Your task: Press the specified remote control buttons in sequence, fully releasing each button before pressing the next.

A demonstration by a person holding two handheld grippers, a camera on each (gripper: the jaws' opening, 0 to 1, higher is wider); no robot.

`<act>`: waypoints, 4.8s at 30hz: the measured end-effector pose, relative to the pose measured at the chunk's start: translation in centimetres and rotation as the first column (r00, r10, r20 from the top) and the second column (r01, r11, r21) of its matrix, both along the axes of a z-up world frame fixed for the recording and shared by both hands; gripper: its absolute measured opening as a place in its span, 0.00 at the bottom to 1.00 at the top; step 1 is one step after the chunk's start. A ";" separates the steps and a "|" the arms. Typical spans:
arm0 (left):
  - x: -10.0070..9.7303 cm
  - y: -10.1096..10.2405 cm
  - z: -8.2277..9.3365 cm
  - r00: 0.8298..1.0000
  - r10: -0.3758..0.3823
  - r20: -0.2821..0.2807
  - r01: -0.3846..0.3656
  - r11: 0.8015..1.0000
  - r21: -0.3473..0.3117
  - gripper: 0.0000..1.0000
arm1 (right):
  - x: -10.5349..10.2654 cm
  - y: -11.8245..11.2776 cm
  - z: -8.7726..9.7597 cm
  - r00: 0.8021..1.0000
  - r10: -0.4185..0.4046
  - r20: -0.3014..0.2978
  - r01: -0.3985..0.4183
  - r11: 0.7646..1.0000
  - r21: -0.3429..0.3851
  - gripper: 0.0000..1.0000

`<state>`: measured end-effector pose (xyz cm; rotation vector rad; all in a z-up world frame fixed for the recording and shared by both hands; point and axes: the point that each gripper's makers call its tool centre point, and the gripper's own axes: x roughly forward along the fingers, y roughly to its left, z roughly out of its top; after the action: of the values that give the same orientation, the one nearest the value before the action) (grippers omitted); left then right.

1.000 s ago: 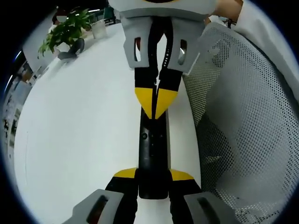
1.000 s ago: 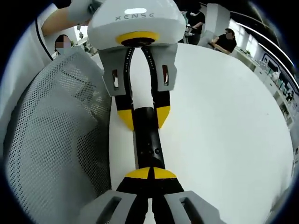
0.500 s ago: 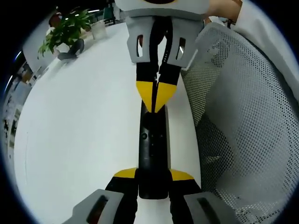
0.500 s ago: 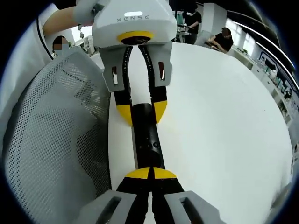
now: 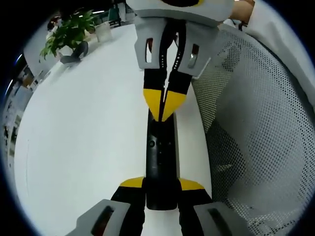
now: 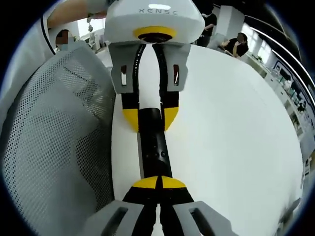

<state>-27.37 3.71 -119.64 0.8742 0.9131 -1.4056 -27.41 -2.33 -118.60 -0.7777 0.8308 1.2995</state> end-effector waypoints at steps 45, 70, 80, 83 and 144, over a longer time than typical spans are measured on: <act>0.0 0.0 0.1 1.000 0.008 -0.008 -0.008 1.000 -0.020 0.23 | -1.5 3.5 0.2 0.995 0.096 0.036 -0.098 0.993 0.064 0.00; 0.0 0.0 0.1 1.000 0.002 -0.010 -0.002 1.000 -0.025 0.23 | 0.0 3.0 0.3 0.998 -0.055 -0.021 0.057 0.996 0.068 0.00; 0.0 0.0 0.1 1.000 0.006 -0.020 -0.006 1.000 -0.024 0.23 | -0.1 3.3 0.3 0.995 0.064 0.073 -0.067 0.997 0.039 0.00; 0.0 0.0 0.1 1.000 0.003 -0.019 -0.003 1.000 -0.020 0.23 | -0.2 3.4 0.1 0.967 0.187 0.171 -0.187 0.982 -0.014 0.00; 0.0 -0.1 0.2 0.999 0.020 -0.026 -0.023 0.995 -0.100 0.22 | 0.0 4.4 0.8 0.995 -0.021 -0.098 0.032 0.993 0.114 0.00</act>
<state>-27.34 3.56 -119.46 0.7709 0.8600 -1.4342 -27.36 2.09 -117.82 -0.6142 0.8318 1.3574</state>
